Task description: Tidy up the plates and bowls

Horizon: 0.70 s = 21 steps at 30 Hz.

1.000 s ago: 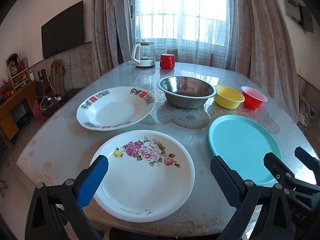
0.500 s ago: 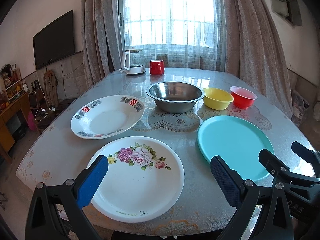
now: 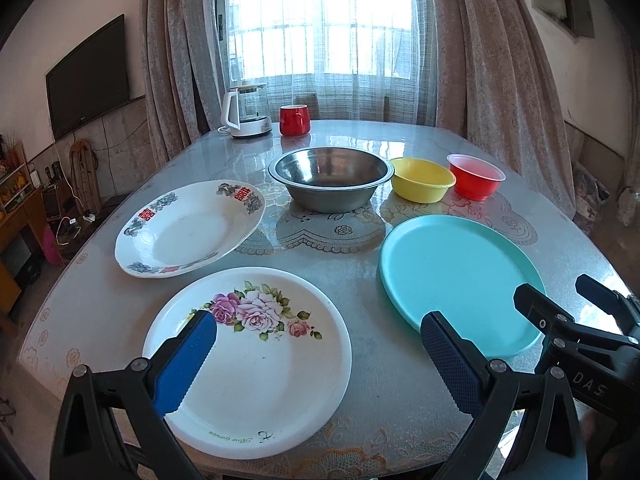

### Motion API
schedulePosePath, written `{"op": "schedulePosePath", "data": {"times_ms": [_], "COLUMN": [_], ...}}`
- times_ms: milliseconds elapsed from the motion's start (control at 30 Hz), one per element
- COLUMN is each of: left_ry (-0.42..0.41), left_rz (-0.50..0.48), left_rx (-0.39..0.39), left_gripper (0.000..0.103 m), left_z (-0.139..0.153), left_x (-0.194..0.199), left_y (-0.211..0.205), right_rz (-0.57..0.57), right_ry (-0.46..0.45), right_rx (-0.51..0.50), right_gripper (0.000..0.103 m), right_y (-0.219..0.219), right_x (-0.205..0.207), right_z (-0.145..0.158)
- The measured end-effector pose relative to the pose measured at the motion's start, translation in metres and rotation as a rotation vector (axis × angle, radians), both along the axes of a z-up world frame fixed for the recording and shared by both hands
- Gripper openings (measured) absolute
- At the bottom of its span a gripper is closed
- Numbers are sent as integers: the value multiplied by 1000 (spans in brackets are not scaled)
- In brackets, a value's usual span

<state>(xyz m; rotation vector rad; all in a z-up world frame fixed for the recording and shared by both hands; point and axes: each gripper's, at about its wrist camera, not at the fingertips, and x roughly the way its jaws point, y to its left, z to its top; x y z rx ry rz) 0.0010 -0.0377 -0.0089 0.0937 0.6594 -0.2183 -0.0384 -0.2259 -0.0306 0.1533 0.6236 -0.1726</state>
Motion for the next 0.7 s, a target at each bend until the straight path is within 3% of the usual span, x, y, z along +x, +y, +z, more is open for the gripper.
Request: {"op": "schedulePosePath", "data": {"times_ms": [500, 700], "left_ry": [14, 53], "left_rz": [-37, -88], "left_rx": [-5, -56], "left_gripper": [103, 102], "left_z": [1, 5], "left_x": [11, 20], "left_y": [-8, -11], "right_rz": [-48, -57], "right_ry": [17, 10], "right_rx": [20, 70], "right_gripper": [101, 101], "right_y": [-17, -34], "right_x": [9, 7], "right_z": [-4, -3]}}
